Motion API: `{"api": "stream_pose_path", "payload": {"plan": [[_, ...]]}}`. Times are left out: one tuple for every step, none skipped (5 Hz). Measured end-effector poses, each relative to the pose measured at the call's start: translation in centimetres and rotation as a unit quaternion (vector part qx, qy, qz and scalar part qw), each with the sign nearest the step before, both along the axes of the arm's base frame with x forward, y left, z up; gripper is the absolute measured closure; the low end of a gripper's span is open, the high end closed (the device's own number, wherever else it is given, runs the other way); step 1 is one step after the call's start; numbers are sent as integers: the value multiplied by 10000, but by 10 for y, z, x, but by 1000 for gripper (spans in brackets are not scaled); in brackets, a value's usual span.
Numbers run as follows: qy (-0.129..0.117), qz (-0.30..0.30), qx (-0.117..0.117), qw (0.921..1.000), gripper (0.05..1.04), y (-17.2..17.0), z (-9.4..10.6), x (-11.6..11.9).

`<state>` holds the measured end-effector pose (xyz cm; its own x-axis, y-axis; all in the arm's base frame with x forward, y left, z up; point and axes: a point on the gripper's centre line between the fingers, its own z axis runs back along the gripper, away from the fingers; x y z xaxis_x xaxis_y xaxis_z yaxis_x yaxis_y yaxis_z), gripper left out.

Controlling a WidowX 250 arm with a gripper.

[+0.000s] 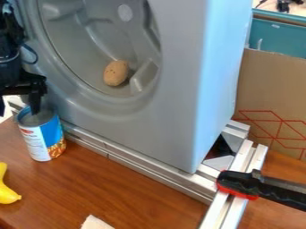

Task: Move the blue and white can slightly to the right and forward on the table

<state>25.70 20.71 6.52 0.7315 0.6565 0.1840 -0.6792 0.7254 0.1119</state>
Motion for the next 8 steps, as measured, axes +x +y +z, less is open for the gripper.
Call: {"api": "stream_pose_path", "payload": {"plan": [[18,227,-143,9996,84,9,-9,-6],[-172,330,-325,9988,84,7,-11,-3],[-228,414,-557,9973,84,-3,-19,-5],[-268,537,-717,9956,84,-11,-21,-10],[-278,570,-914,9938,84,-27,-22,-13],[-260,643,-1278,9894,83,-50,-23,-14],[-249,813,-1663,9824,83,-71,-22,-23],[-467,960,-1783,9782,84,-81,-9,-26]]}}
